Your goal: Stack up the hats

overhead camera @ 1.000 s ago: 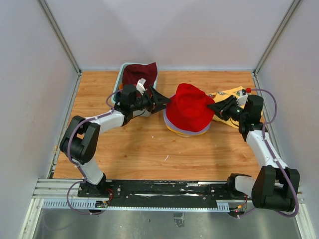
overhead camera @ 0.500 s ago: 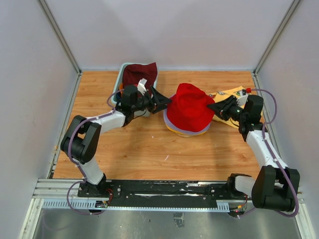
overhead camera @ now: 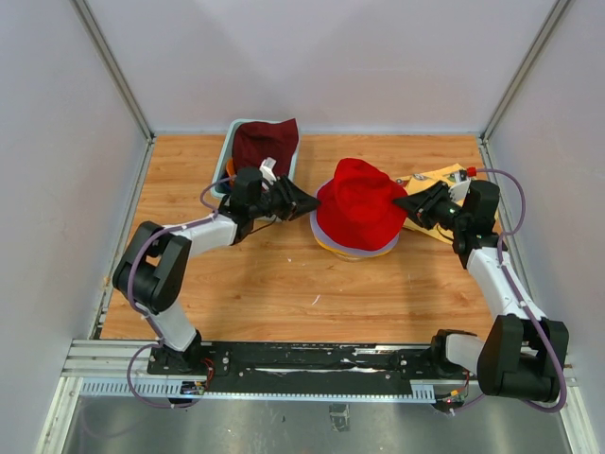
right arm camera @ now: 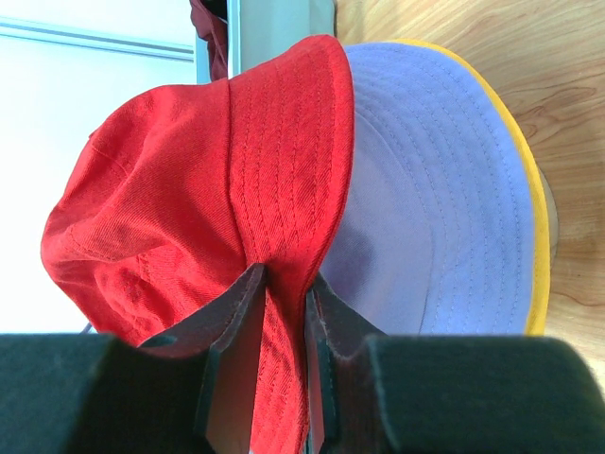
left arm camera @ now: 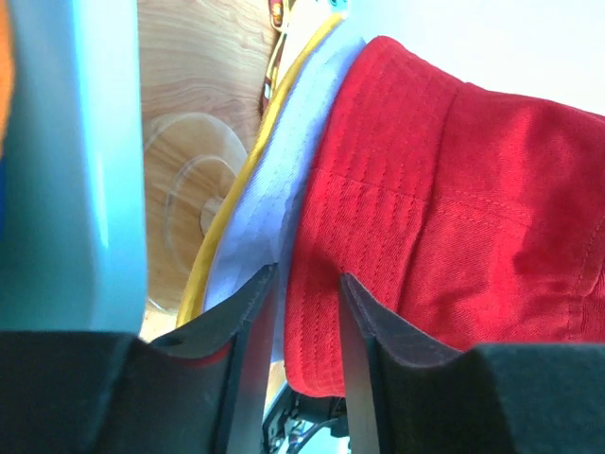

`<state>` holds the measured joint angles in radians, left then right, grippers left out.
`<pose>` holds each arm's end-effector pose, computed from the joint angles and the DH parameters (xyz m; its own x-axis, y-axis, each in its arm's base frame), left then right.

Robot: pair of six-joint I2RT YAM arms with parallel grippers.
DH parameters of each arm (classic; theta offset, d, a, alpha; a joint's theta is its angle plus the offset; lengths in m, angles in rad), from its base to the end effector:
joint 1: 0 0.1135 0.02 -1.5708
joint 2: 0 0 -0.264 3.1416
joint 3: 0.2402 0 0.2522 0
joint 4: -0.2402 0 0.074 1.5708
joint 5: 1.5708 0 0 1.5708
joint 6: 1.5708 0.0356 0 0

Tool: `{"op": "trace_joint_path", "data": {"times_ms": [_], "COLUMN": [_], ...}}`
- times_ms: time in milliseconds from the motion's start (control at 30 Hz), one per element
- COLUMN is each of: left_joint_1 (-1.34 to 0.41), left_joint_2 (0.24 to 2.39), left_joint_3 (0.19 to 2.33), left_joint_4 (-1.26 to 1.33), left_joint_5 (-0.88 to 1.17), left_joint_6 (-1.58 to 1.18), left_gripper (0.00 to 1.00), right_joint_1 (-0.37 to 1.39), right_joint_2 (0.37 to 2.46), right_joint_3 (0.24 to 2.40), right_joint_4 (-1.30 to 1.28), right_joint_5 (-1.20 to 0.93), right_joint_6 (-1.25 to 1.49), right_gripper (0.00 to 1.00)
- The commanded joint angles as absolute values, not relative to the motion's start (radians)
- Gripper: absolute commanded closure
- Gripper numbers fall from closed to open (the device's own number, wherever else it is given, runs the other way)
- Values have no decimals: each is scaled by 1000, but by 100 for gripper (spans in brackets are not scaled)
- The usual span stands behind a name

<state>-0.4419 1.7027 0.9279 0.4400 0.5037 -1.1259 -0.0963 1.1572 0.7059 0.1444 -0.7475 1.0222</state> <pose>0.3281 -0.1742 0.2122 -0.8379 -0.4781 -0.2633 0.0704 0.3836 -0.9208 0.2571 -0.0005 0.2722 -0.6470 0.6912 -0.3219 -0.0430 0.3884 0.9205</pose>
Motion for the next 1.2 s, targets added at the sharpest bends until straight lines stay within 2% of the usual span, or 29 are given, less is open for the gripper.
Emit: {"op": "trace_joint_path", "data": {"times_ms": [0,133,267,533,800,1167], "left_joint_1": [-440,-445,-455,-510,-606,-689], "left_joint_2": [1671,1647,1631,1629,1485,1410], "left_joint_3": [857,812,780,807,800,625], "left_joint_4": [454,540,619,582,320,443], "left_joint_5": [461,447,434,437,216,9], "left_joint_6": [-1204,-1270,-1318,-1318,-1257,-1409], "left_gripper": [64,69,70,57,48,47], "right_joint_1": [-105,-106,-104,-103,-103,-102], "right_joint_2": [1161,1159,1155,1144,1138,1134], "right_joint_3": [714,717,713,704,720,711], "right_joint_4": [134,127,125,130,123,120], "right_joint_5": [-727,-732,-736,-741,-747,-764], "right_joint_6": [1012,1009,1006,1014,1016,1007], "right_gripper": [76,76,76,76,76,76]}}
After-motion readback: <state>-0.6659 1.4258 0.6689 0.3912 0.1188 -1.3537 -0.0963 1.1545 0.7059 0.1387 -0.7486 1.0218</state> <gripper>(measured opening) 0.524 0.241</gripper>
